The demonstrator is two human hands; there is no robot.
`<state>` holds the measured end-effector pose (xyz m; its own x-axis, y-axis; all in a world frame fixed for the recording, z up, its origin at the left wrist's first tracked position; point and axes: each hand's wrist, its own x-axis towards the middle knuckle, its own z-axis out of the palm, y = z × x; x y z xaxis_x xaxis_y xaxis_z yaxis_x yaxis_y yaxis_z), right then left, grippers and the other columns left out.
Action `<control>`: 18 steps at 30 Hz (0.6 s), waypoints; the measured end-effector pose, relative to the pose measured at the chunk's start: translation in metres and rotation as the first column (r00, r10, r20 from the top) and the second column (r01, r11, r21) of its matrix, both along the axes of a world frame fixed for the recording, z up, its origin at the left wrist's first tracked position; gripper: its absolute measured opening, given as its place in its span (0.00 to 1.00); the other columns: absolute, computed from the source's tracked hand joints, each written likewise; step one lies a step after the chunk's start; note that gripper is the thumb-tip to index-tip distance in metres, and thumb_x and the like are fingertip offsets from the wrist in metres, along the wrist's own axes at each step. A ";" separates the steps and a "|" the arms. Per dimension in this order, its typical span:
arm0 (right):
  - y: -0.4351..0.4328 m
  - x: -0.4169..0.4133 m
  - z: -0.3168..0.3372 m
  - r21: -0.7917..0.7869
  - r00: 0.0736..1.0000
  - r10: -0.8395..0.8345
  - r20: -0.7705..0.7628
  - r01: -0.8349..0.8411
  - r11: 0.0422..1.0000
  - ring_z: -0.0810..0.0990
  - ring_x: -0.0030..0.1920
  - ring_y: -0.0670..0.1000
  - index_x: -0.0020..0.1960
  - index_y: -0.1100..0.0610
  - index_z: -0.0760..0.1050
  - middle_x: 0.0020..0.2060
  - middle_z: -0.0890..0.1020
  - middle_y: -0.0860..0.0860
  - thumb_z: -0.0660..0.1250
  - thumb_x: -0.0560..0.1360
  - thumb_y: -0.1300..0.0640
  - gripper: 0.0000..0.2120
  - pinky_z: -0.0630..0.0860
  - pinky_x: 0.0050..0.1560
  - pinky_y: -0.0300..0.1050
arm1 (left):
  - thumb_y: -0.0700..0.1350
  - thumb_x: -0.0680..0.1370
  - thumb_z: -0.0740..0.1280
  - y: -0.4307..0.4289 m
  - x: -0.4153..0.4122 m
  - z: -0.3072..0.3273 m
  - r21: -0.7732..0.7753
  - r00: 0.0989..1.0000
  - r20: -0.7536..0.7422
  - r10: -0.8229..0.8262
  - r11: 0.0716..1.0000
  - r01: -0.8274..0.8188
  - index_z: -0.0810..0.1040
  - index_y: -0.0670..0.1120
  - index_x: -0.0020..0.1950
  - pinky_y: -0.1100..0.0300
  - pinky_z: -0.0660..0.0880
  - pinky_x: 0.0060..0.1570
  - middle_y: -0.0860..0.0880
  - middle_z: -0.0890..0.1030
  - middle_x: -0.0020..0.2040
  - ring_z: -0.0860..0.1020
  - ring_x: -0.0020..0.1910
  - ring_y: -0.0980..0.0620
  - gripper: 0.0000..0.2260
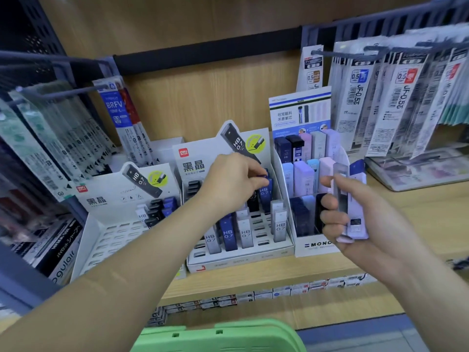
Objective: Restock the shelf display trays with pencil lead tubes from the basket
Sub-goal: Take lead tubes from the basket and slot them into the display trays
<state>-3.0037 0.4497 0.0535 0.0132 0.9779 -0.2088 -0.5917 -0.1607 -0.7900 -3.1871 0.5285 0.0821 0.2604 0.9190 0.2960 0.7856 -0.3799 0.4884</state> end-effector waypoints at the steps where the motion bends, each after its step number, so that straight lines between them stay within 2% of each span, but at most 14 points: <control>1: 0.001 0.001 -0.001 -0.003 1.000 0.010 0.000 -0.010 1.000 0.64 0.22 0.45 0.49 0.54 0.76 0.29 0.71 0.49 0.66 0.73 0.53 0.07 0.59 0.20 0.35 | 0.47 0.74 0.72 0.001 0.001 0.002 0.002 1.000 -0.019 -0.005 1.000 0.006 0.85 0.48 0.52 0.62 0.74 0.53 0.51 0.85 0.46 0.80 0.47 0.54 0.08; 6: 0.002 0.000 -0.003 -0.011 0.999 0.052 0.004 -0.052 0.999 0.64 0.22 0.45 0.51 0.56 0.77 0.29 0.71 0.50 0.69 0.64 0.54 0.15 0.59 0.20 0.36 | 0.47 0.74 0.73 0.004 0.002 0.006 0.023 0.993 -0.112 -0.026 0.999 0.028 0.85 0.48 0.51 0.61 0.75 0.51 0.51 0.85 0.45 0.80 0.46 0.54 0.07; 10: 0.002 -0.003 -0.005 -0.001 0.995 0.095 0.004 -0.095 0.995 0.64 0.22 0.46 0.52 0.58 0.78 0.30 0.71 0.51 0.69 0.63 0.56 0.18 0.61 0.19 0.36 | 0.47 0.73 0.74 0.008 -0.002 0.003 0.006 0.985 -0.169 -0.032 0.999 0.033 0.83 0.49 0.50 0.59 0.76 0.48 0.51 0.84 0.43 0.80 0.45 0.53 0.07; 14: 0.001 -0.005 -0.006 0.008 0.989 0.139 0.050 -0.139 0.990 0.64 0.23 0.46 0.52 0.58 0.79 0.29 0.70 0.51 0.68 0.66 0.57 0.14 0.59 0.19 0.35 | 0.47 0.72 0.75 0.010 0.003 0.000 0.006 0.993 -0.107 -0.041 0.999 0.042 0.79 0.50 0.44 0.62 0.73 0.42 0.54 0.82 0.39 0.79 0.40 0.53 0.06; 16: 0.000 -0.008 -0.006 0.014 0.985 0.160 0.069 -0.162 0.987 0.63 0.22 0.45 0.51 0.58 0.79 0.29 0.70 0.51 0.68 0.67 0.58 0.13 0.58 0.20 0.35 | 0.47 0.74 0.73 0.014 0.007 -0.002 0.042 0.988 -0.144 -0.049 0.998 0.056 0.83 0.51 0.45 0.63 0.72 0.44 0.54 0.82 0.40 0.78 0.43 0.55 0.02; 18: -0.001 -0.010 -0.004 0.018 0.980 0.182 0.078 -0.184 0.983 0.62 0.22 0.45 0.51 0.58 0.79 0.28 0.69 0.50 0.68 0.67 0.57 0.13 0.57 0.19 0.34 | 0.47 0.75 0.71 0.016 0.008 -0.005 0.085 0.977 -0.201 -0.070 0.992 0.089 0.85 0.51 0.47 0.61 0.70 0.49 0.54 0.83 0.43 0.76 0.48 0.53 0.04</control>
